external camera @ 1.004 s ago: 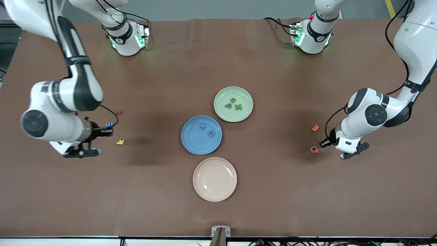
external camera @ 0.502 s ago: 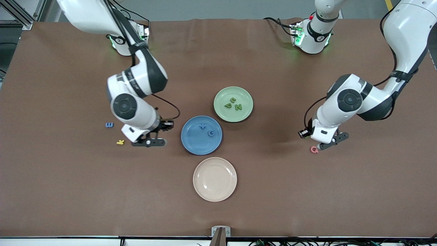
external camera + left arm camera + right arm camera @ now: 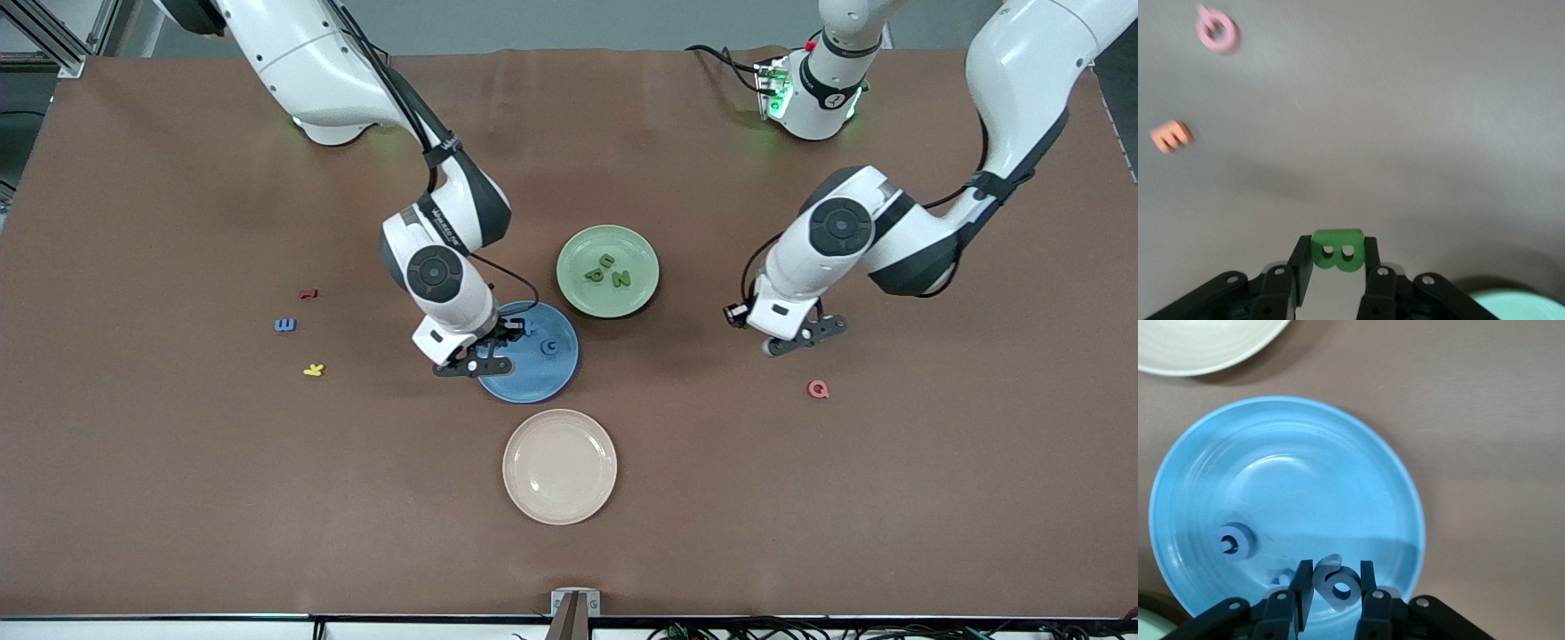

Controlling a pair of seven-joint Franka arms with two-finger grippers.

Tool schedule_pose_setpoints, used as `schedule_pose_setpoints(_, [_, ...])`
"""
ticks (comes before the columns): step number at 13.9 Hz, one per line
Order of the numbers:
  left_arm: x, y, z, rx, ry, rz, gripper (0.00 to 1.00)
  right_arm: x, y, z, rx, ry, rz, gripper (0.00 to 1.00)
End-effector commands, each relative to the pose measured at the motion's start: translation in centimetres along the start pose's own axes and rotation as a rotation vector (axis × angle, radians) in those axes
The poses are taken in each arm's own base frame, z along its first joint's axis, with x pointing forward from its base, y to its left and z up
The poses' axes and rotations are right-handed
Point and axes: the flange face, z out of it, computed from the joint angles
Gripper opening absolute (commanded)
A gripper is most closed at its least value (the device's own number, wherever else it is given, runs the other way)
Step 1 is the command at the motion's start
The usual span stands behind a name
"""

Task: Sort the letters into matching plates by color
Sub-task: 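Place 6 on the blue plate while the left gripper places B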

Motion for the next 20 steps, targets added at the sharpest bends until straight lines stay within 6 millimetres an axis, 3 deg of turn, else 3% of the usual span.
schedule_pose_setpoints(1, [-4.3, 3.8, 0.8, -0.003, -0.029, -0.033, 0.0, 0.3, -0.9, 0.1, 0.014, 0.029, -0.011, 0.23])
schedule_pose_setpoints(7, [-12.6, 9.9, 2.1, -0.026, -0.055, -0.126, 0.0, 1.5, 0.7, 0.4, 0.02, 0.044, -0.092, 0.25])
schedule_pose_setpoints(9, [-15.3, 11.2, 3.3, -0.007, -0.055, -0.15, 0.0, 1.3, 0.1, 0.5, 0.022, 0.047, -0.101, 0.27])
schedule_pose_setpoints(10, [-16.3, 11.4, 4.0, -0.002, -0.057, -0.149, 0.0, 1.2, 0.0, 0.5, 0.021, 0.046, -0.101, 0.34])
schedule_pose_setpoints(11, [-16.9, 11.3, 4.6, -0.01, -0.062, -0.15, 0.0, 1.2, 0.1, 0.4, 0.022, 0.047, -0.1, 0.53])
schedule_pose_setpoints(12, [-17.3, 11.0, 5.3, -0.014, -0.066, -0.147, 0.0, 1.2, 0.1, 0.4, 0.021, 0.046, -0.097, 0.84])
schedule_pose_setpoints(13, [-17.1, 10.7, 5.7, -0.013, -0.064, -0.151, 0.0, 1.1, 0.1, 0.3, 0.019, 0.04, -0.091, 1.0])
schedule_pose_setpoints(15, [-17.2, 10.7, 6.7, 0.005, -0.058, -0.147, 0.0, 0.9, 0.3, -0.1, 0.016, 0.032, -0.092, 1.0])
schedule_pose_setpoints(16, [-17.1, 10.6, 7.2, 0.013, -0.057, -0.15, 0.0, 0.7, 1.0, -0.9, -0.006, -0.013, -0.083, 1.0])
schedule_pose_setpoints(18, [-17.4, 10.7, 7.9, 0.014, -0.064, -0.156, 0.0, 0.5, 2.8, -5.5, -0.031, -0.067, -0.062, 1.0])
schedule_pose_setpoints(20, [-19.0, 11.4, 8.4, 0.026, -0.063, -0.183, 0.0, 0.6, 6.1, -10.4, -0.052, -0.117, -0.019, 1.0])
